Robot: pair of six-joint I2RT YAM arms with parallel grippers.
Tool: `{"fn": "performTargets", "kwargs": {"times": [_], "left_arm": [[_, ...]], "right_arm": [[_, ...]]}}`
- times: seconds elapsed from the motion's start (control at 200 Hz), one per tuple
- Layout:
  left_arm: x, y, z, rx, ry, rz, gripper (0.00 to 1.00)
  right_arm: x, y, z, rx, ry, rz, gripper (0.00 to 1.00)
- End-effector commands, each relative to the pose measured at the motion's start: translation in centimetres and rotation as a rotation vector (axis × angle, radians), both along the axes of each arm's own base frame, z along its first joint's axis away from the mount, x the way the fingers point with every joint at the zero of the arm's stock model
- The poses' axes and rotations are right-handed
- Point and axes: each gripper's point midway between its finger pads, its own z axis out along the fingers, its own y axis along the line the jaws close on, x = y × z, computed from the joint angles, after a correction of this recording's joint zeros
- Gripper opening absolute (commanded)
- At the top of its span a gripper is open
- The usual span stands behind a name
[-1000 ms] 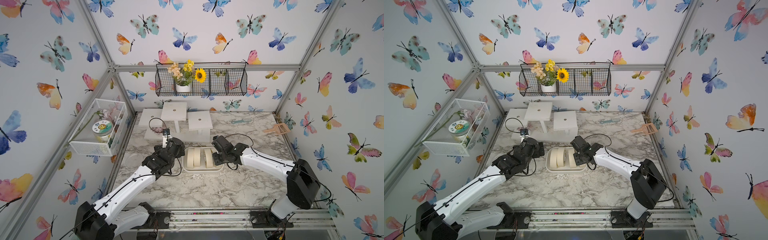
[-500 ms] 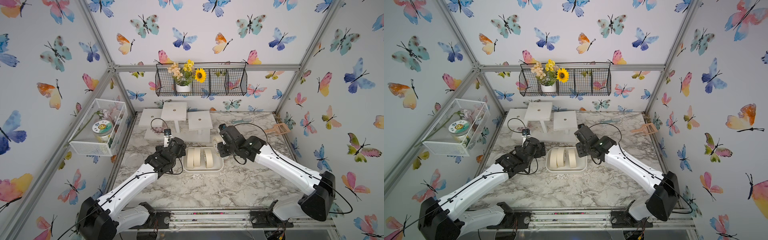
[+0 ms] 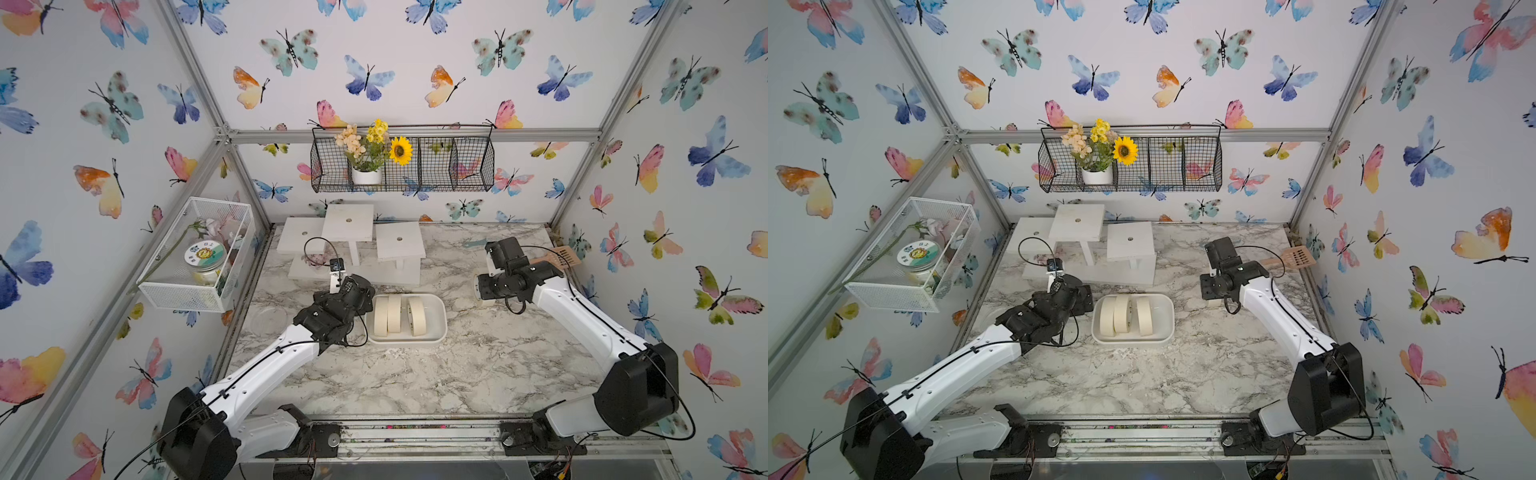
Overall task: Take out the art tape in the storage box
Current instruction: Place the art tape at the center of the board.
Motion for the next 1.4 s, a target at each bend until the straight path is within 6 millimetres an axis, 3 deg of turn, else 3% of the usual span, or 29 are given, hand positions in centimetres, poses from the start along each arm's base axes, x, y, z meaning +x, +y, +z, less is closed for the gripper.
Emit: {"fn": "performTargets", "kwargs": {"times": [0.0,0.33,0.491,0.646,0.706,0.736,0.881,0.971,1.071,1.166,1.277,1.397], "left_arm": [[0.3,-0.7,0.0,-0.019,0.001,-0.008,0.98],[0.6,-1.0,-0.9,-0.013,0.022,-0.004,0.99],[0.7,-0.9,-0.8,-0.014,0.018,-0.003,0.99],[0.6,-1.0,-1.1,-0.011,0.023,-0.005,0.98],[0.7,-1.0,-1.2,-0.010,0.025,-0.006,0.99],[0.7,-1.0,-1.2,-0.013,0.025,-0.007,0.99],[0.7,-1.1,-1.4,-0.014,0.028,-0.009,0.99],[0.6,-1.0,-1.4,-0.013,0.029,-0.009,0.99],[0.5,-0.9,-1.4,-0.013,0.025,-0.003,0.99],[0.5,-0.9,-1.4,-0.016,0.021,-0.001,0.99],[0.7,-0.9,-1.5,-0.015,0.020,0.002,0.99],[0.9,-1.0,-1.7,-0.011,0.023,0.010,1.00]], "right_arm": [[1.8,1.9,-0.1,0.059,-0.038,0.075,0.02],[3.4,1.4,-3.5,-0.024,0.019,0.056,0.02],[3.5,-0.4,-4.9,0.031,0.055,0.000,0.02],[2.6,-2.1,-6.6,-0.004,0.091,-0.049,0.29],[2.3,-2.5,-6.9,-0.015,0.096,-0.069,0.54],[2.1,-2.7,-7.0,-0.020,0.097,-0.078,0.61],[1.7,-3.6,-7.1,-0.058,0.103,-0.104,0.64],[1.7,-4.0,-6.2,-0.069,0.088,-0.122,0.75],[1.9,-4.5,-3.2,-0.079,0.016,-0.131,0.97],[1.7,-4.2,1.0,-0.074,-0.082,-0.115,0.99],[0.2,-1.5,3.8,-0.057,-0.102,-0.037,0.96],[-2.5,3.6,3.1,-0.047,-0.047,0.084,0.94]]}}
